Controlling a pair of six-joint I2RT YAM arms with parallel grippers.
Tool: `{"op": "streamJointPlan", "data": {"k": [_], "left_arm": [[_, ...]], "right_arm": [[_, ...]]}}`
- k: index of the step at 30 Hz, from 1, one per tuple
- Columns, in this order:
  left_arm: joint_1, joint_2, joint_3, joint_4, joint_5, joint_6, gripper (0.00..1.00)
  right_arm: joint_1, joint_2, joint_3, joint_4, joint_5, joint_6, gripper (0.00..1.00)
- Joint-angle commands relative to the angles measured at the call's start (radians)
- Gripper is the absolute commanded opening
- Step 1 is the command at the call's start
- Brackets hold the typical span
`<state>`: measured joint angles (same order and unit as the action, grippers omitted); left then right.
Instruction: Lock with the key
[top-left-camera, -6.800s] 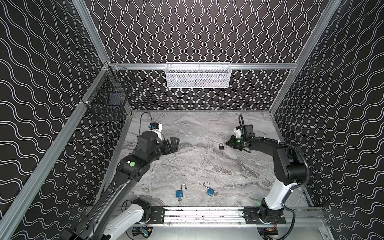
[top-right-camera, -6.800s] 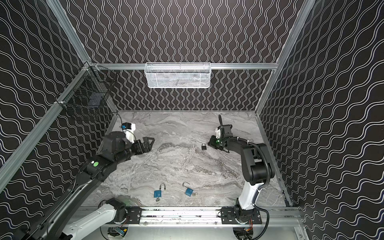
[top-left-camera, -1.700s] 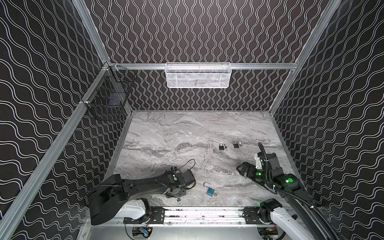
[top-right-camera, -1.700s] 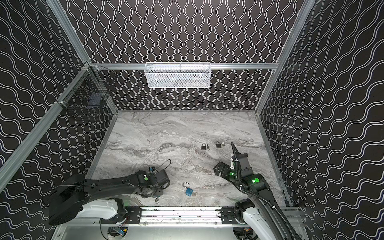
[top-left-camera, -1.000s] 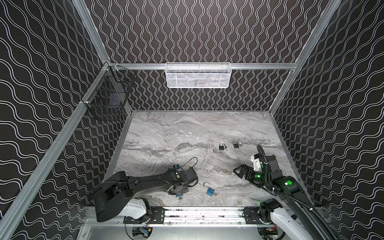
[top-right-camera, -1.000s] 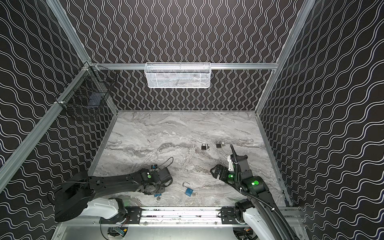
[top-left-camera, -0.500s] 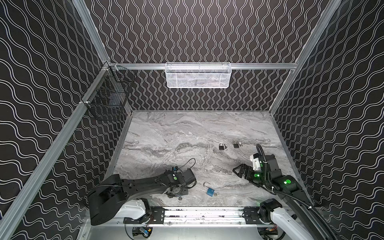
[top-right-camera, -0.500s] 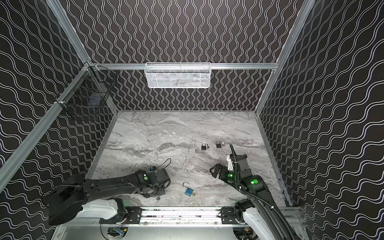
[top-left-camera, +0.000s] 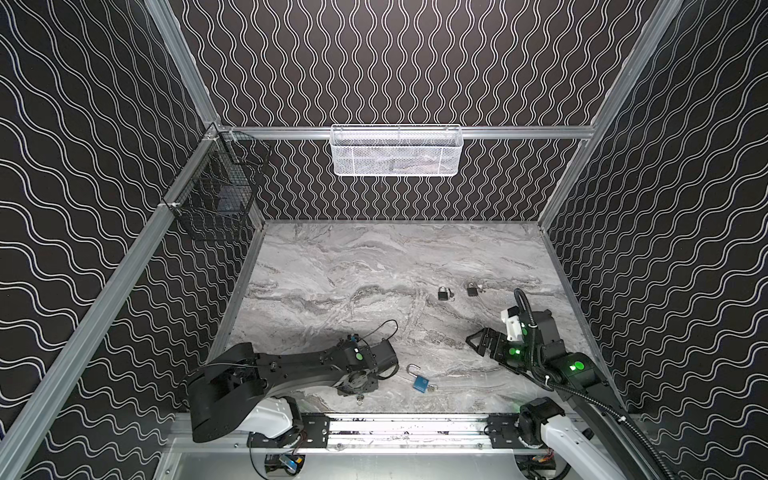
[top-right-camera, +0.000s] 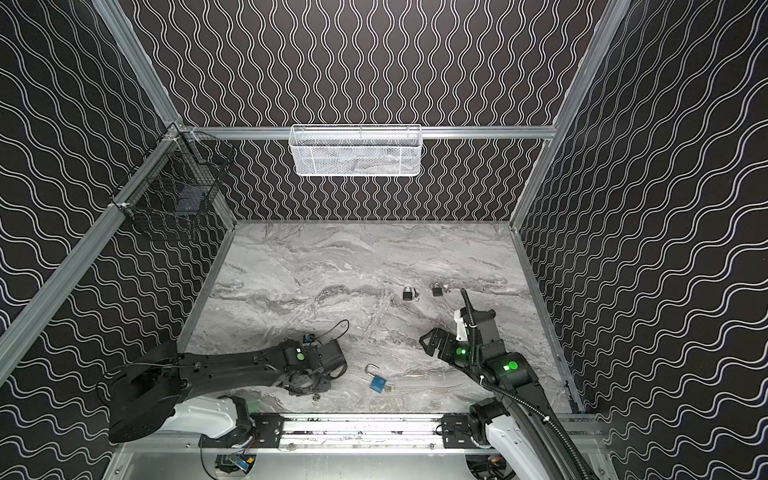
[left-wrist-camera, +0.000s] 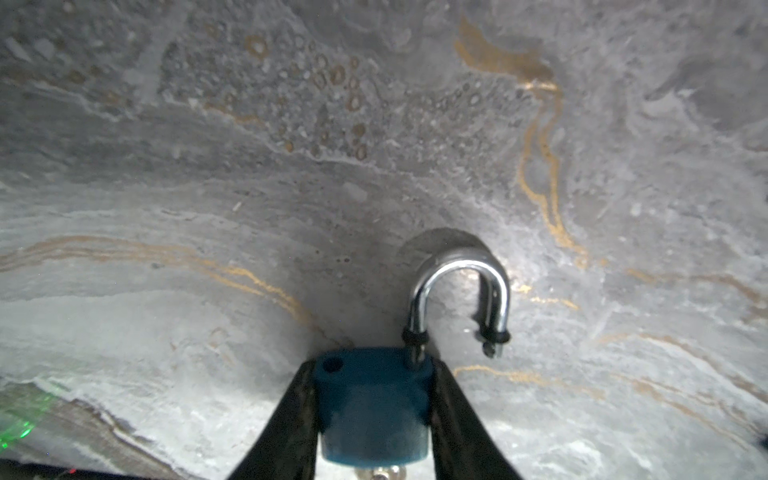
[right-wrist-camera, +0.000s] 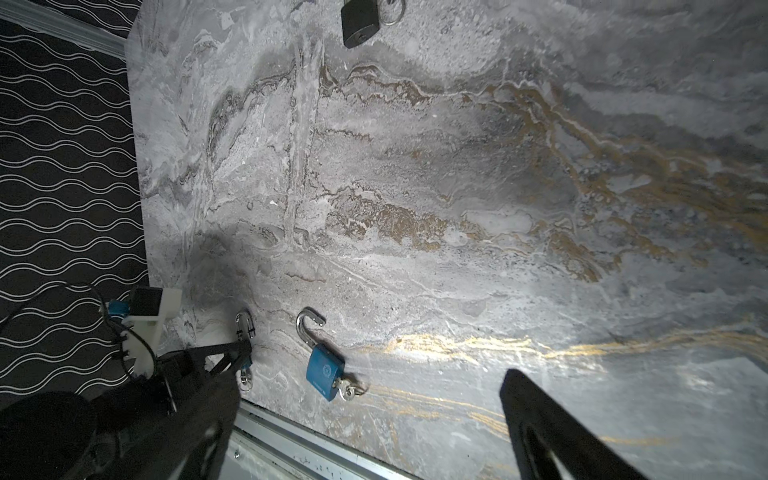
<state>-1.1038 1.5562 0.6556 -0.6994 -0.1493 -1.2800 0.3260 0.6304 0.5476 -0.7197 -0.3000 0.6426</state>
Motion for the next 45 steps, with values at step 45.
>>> {"op": "streamJointPlan", "data": {"k": [45], "left_arm": [[0.097, 0.036, 0.472, 0.4, 0.082, -0.145, 0.23]], "right_arm": [[0.089, -0.101, -0.177, 0.691, -0.182, -0.014, 0.7]]}}
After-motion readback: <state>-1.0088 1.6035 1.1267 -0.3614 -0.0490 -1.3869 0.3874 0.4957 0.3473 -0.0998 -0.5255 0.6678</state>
